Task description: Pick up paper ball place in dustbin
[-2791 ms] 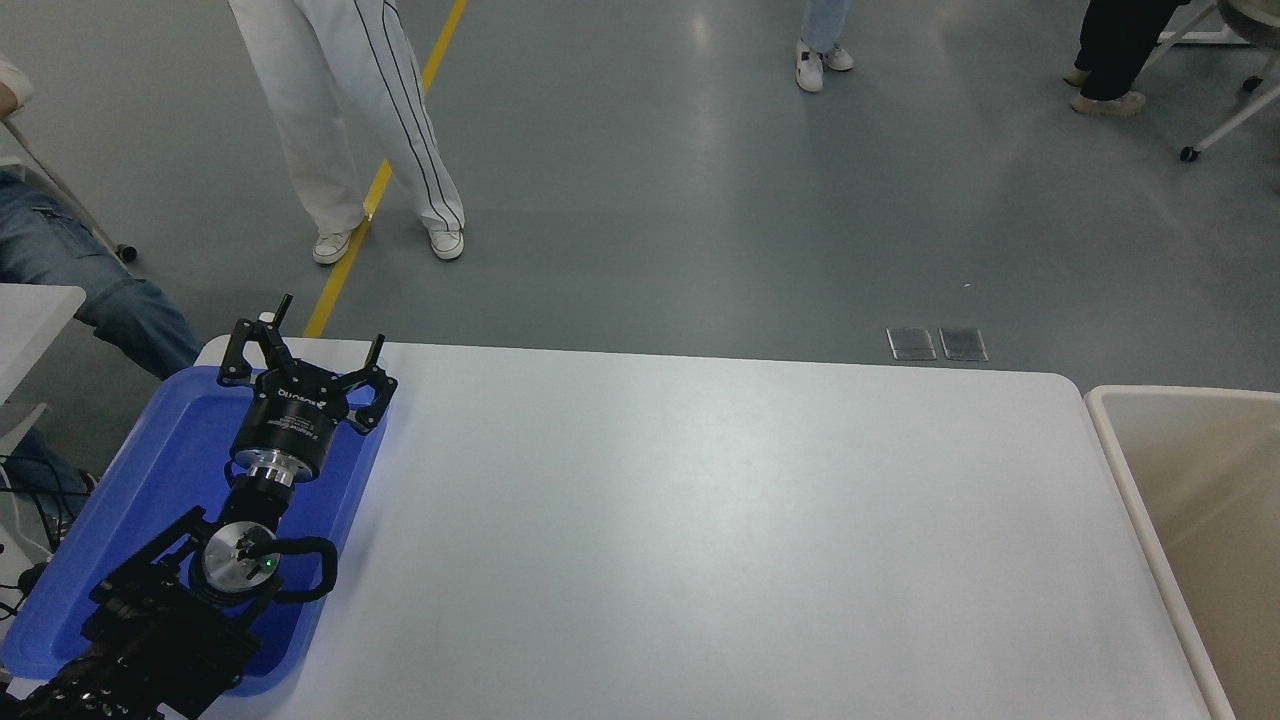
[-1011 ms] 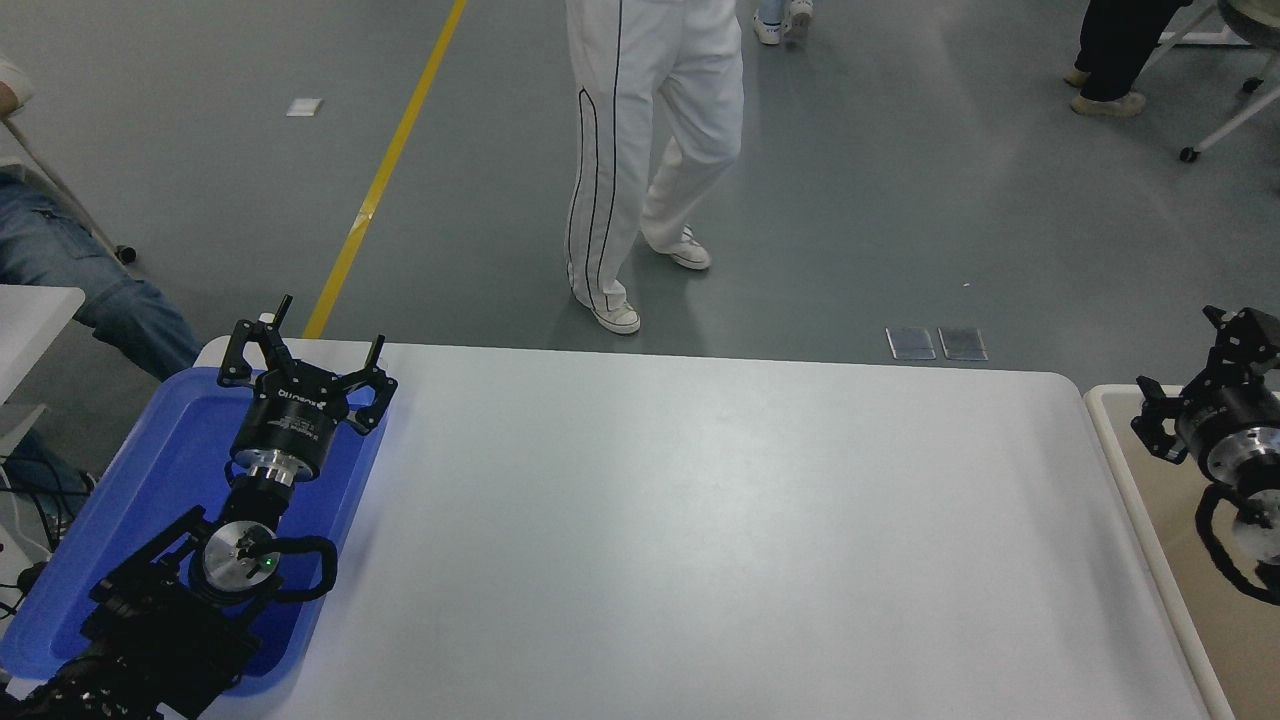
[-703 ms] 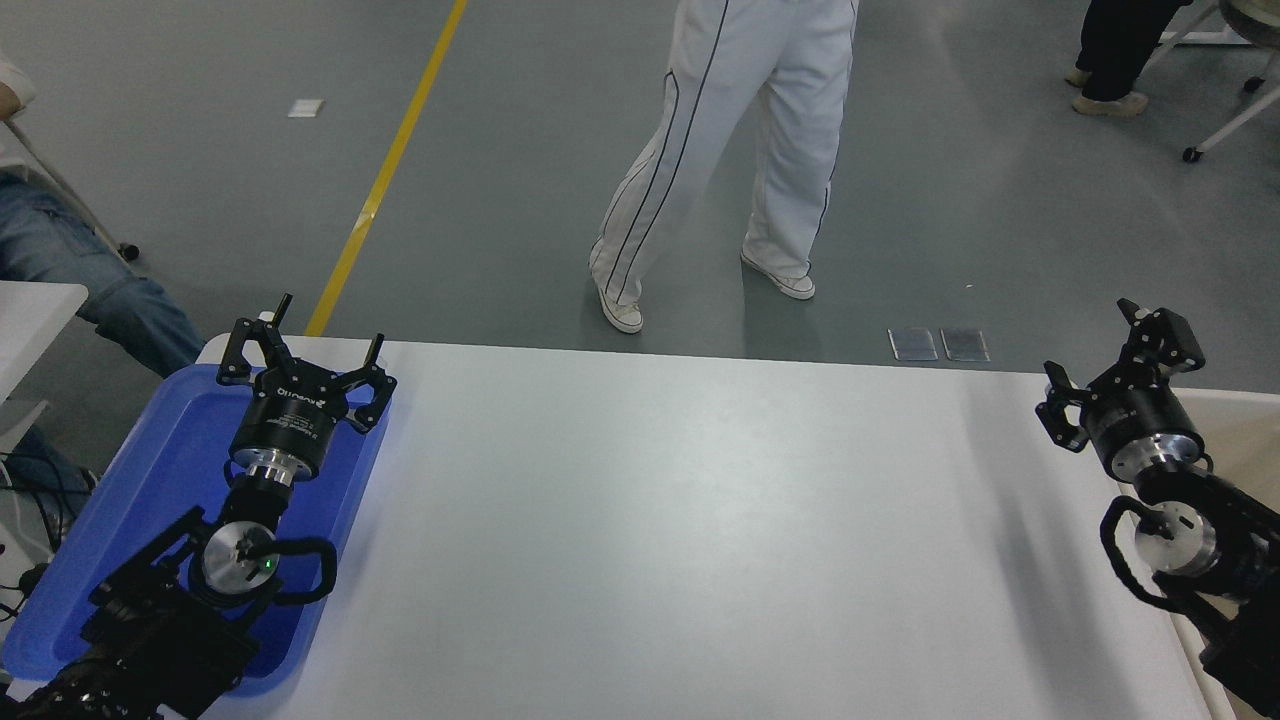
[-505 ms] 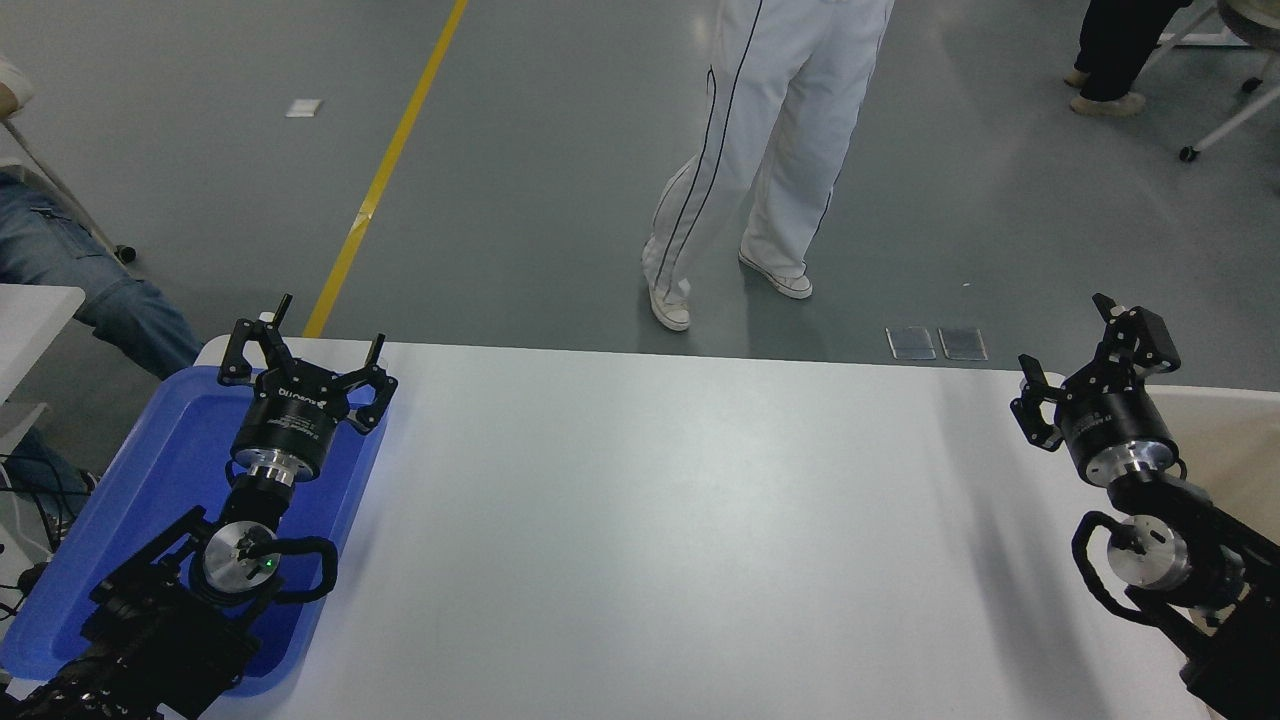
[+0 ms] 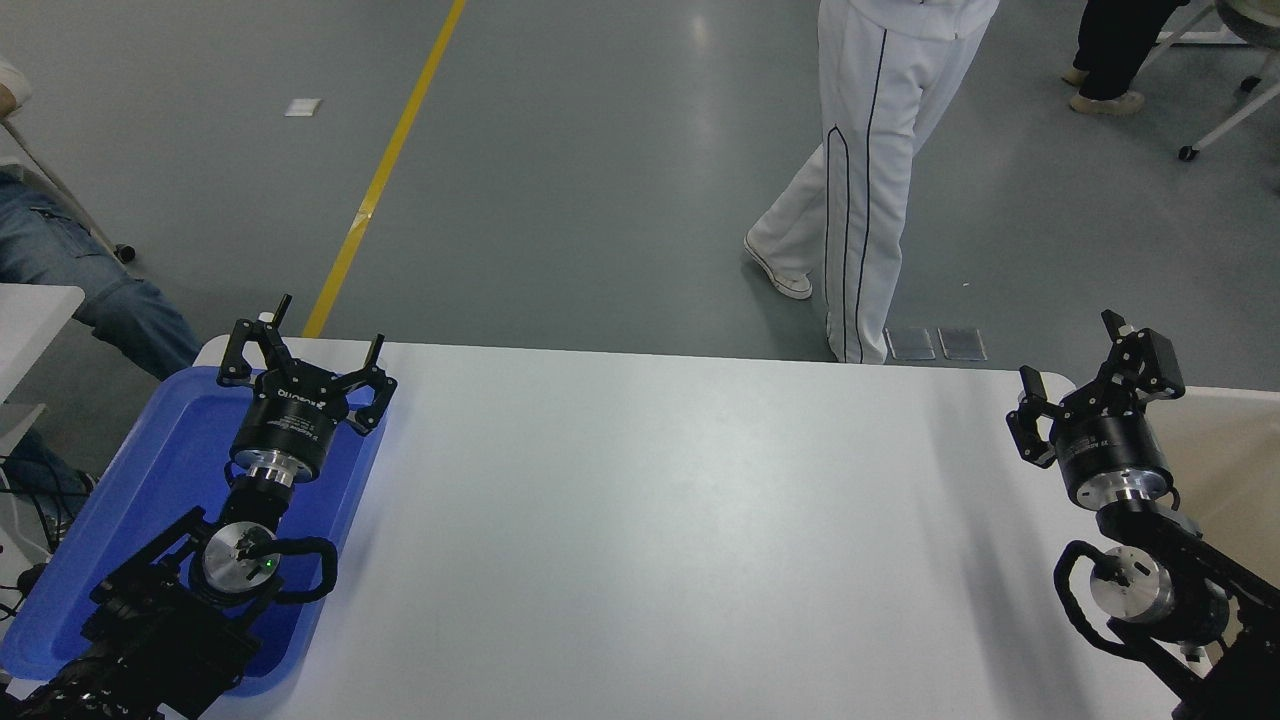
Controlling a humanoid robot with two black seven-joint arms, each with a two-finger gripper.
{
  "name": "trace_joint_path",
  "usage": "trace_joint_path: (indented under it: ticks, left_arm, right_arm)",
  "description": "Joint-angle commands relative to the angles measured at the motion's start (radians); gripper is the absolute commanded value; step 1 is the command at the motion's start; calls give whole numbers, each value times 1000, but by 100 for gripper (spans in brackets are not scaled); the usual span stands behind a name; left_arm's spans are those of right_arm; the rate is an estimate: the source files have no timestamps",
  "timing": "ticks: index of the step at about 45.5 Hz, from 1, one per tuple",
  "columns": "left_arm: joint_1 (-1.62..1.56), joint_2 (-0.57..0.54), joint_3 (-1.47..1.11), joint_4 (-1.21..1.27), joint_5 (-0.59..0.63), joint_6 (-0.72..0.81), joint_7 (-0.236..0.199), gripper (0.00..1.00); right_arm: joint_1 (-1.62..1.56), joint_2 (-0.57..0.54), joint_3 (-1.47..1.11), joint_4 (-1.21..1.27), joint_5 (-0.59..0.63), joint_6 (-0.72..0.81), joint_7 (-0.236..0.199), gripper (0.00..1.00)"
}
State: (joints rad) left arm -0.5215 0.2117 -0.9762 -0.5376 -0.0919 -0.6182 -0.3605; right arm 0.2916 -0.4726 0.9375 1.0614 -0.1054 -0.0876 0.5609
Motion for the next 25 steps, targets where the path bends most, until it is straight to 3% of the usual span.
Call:
trace_joint_path:
  ticks: [1,25]
  left_arm:
    - [0,0,-1,-1,1,0,0,100]
    - [0,0,-1,1,0,0,0,100]
  right_arm:
    - [-8,8,1,-1,-4,-9,4,100]
    - [-57,46,14,45,-4,-26,36,100]
